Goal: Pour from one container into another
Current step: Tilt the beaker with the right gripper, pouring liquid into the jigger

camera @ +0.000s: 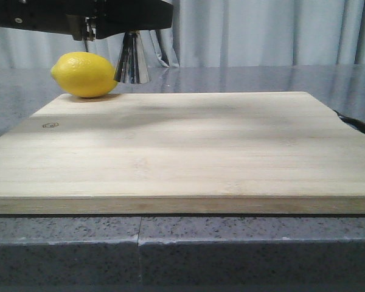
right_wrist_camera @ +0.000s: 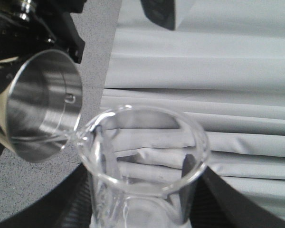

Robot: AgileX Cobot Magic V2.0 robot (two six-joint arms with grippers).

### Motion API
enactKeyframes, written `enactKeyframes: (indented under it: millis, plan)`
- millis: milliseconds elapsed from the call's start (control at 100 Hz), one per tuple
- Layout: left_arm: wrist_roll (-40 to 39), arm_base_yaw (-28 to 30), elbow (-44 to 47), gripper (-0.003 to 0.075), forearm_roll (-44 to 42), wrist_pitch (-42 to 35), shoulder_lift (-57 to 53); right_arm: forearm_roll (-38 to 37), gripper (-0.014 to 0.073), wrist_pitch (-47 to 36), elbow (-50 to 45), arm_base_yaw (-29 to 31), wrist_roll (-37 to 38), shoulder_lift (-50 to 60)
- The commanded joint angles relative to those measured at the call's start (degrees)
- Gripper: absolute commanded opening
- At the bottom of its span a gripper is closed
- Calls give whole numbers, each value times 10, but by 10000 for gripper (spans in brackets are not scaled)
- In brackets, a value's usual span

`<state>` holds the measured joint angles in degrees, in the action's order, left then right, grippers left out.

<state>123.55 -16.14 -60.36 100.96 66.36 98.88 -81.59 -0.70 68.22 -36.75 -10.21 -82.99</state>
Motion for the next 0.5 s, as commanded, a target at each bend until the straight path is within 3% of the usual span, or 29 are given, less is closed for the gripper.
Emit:
enactKeyframes:
  millis: [0,220,490]
  plan:
    - [-3,-5,-17,227,50,56,-27,-4,290,-8,21,-1,-3,19]
    - [-3,-5,-17,227,50,56,-27,8,291,-8,21,-1,-2,19]
    - [-3,-5,-17,227,50,56,-27,175,291,-1,21,-1,-2,19]
